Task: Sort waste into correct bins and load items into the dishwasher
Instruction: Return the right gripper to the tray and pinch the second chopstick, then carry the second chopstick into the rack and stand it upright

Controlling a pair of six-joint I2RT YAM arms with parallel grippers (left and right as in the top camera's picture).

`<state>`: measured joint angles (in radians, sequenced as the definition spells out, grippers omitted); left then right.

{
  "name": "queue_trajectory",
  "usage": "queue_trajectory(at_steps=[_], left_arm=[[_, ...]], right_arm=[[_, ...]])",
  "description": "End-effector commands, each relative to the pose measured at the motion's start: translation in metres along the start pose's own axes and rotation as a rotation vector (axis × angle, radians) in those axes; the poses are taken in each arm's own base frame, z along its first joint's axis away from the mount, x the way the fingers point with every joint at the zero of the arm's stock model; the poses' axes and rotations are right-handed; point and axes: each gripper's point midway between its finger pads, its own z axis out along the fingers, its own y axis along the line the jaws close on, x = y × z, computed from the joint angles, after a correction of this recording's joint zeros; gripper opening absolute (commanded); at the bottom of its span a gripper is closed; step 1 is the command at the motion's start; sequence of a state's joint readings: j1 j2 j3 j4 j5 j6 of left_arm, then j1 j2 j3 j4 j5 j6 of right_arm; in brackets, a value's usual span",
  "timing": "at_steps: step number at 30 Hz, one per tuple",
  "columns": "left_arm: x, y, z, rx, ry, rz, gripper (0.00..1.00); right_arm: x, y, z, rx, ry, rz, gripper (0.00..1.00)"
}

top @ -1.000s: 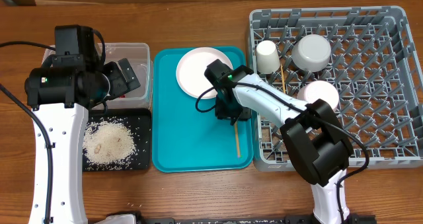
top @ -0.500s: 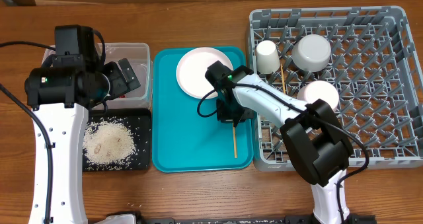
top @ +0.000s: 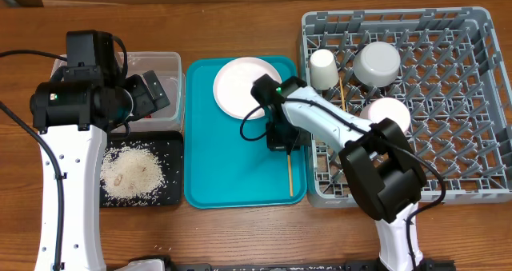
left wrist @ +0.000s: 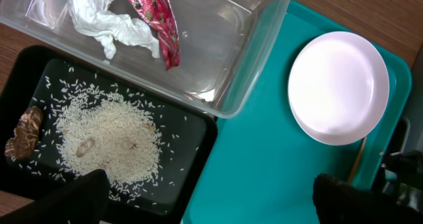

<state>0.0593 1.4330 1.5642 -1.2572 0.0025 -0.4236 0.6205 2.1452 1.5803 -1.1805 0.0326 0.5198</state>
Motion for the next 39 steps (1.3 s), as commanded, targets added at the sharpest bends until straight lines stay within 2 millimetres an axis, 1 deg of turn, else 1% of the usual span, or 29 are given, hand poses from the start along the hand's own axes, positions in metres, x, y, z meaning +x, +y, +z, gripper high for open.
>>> queue_trajectory(at_steps=[1,5,9,12,15,17,21,24,26,30,35,39], left_arm=[[-0.004,0.002,-0.003,-0.009,-0.017,-0.007,1.0],[-0.004,0.002,-0.003,-0.009,-0.017,-0.007,1.0],[-0.004,0.002,-0.003,-0.009,-0.017,-0.007,1.0],[-0.004,0.002,-0.003,-0.009,-0.016,-0.007,1.0],[-0.004,0.002,-0.003,-0.009,-0.017,-0.007,1.0],[-0.004,0.002,-0.003,-0.009,-0.016,-0.007,1.0],[-0.004,0.002,-0.003,-0.009,-0.016,-0.007,1.0],[-0.004,0.002,-0.003,-0.009,-0.017,-0.007,1.0],[-0.004,0.002,-0.003,-0.009,-0.017,-0.007,1.0],[-0.004,0.002,-0.003,-0.009,-0.016,-0.007,1.0],[-0.004,0.002,-0.003,-0.009,-0.017,-0.007,1.0],[-0.004,0.002,-0.003,-0.009,-0.016,-0.007,1.0]], right_arm=[[-0.028,-0.002,-0.03,-0.03,-0.075,-0.009,0.04],[-0.043,-0.005,-0.073,-0.063,-0.129,0.004,0.04],[-0.053,-0.013,-0.115,-0.089,-0.182,-0.012,0.04],[-0.061,-0.028,-0.146,-0.102,-0.228,-0.019,0.04],[-0.063,-0.049,-0.163,-0.098,-0.241,-0.027,0.04],[-0.06,-0.066,-0.166,-0.087,-0.222,-0.01,0.04],[-0.055,-0.101,-0.161,-0.061,-0.158,0.035,0.04],[-0.055,-0.118,-0.157,-0.053,-0.133,0.055,0.04],[-0.055,-0.126,-0.156,-0.05,-0.123,0.072,0.04],[-0.056,-0.135,-0.155,-0.044,-0.12,0.019,0.04],[-0.06,-0.147,-0.154,-0.006,-0.131,0.025,0.04],[-0.061,-0.15,-0.154,-0.001,-0.134,0.015,0.04]])
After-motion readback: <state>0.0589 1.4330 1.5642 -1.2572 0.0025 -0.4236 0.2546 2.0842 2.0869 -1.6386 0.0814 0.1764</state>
